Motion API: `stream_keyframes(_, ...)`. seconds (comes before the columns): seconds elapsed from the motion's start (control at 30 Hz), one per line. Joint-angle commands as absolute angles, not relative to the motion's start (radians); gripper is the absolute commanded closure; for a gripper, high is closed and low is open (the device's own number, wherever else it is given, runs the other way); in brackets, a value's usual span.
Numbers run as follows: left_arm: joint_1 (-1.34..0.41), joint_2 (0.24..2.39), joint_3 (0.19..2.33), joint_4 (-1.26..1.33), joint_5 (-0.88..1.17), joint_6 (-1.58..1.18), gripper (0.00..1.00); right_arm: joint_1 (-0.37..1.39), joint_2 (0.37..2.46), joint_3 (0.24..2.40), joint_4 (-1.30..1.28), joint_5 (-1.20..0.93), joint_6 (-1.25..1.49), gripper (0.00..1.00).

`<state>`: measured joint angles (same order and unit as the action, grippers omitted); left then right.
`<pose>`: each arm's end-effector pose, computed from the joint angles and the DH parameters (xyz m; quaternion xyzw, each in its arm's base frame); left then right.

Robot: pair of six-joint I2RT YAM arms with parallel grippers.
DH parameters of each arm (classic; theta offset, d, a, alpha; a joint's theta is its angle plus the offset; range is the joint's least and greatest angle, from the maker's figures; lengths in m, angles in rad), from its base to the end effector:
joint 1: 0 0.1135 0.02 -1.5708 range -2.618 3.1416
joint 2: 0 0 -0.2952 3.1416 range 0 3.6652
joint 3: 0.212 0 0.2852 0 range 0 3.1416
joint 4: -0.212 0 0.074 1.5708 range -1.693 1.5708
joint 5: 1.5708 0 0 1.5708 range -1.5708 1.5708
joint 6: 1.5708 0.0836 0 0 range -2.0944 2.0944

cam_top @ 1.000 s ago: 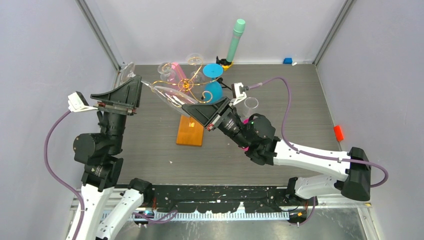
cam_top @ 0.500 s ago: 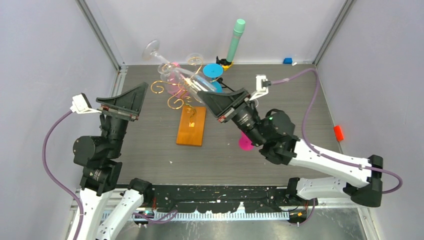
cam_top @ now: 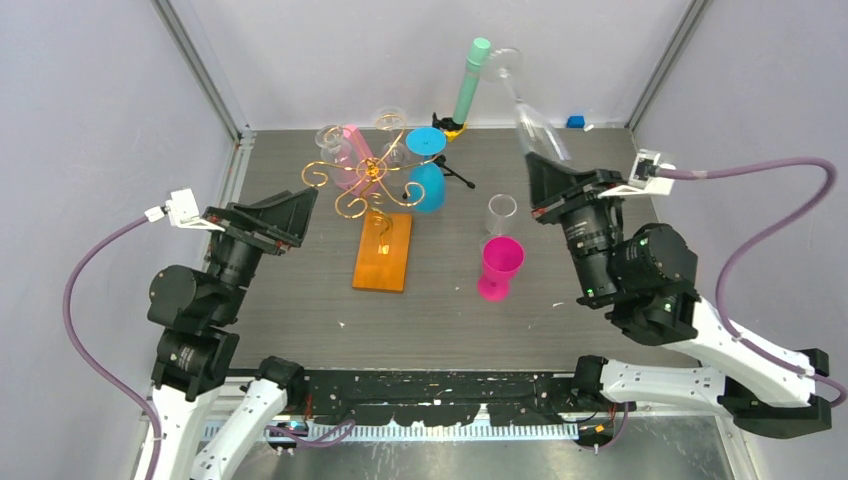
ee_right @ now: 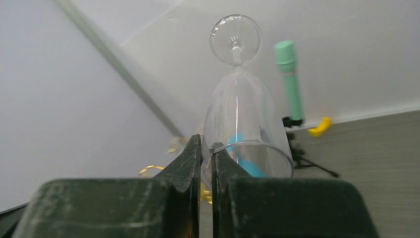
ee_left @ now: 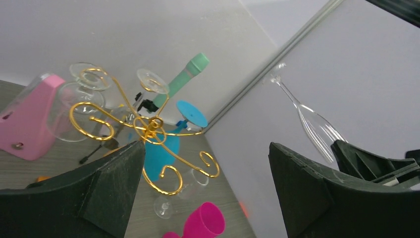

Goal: Take the wine glass off the wine glass rack

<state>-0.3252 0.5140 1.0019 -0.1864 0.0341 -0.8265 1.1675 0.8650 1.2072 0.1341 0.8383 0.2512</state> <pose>0.1237 -0.0447 0.4891 -0.1337 0.5777 -0.4469 0.6698 0.1304 0.1471 0.5478 0.1015 0.5800 0.3474 0.7298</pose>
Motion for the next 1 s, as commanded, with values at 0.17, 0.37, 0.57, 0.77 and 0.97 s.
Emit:
stream_keyframes(0.17,-0.324,0.479,1.004,-0.255,-0.075,-0.703,0.01,1.167,0.776,1.190,-0.129,1.414,-0.035,1.00)
stream_keyframes(0.37,-0.324,0.498,0.987,-0.280,-0.053,-0.715,0.01,1.146,0.753,1.174,-0.273,1.467,0.078,1.00)
stream_keyframes(0.57,-0.324,0.486,0.977,-0.297,-0.056,-0.717,0.01,1.024,0.819,1.186,-0.373,1.365,0.143,1.00)
stream_keyframes(0.77,-0.324,0.473,0.978,-0.308,-0.069,-0.716,0.01,0.643,0.969,1.292,-0.651,0.921,0.324,1.00)
stream_keyframes(0.97,-0.324,0.467,0.970,-0.310,-0.081,-0.716,0.01,0.416,1.142,1.447,-0.890,0.601,0.383,1.00)
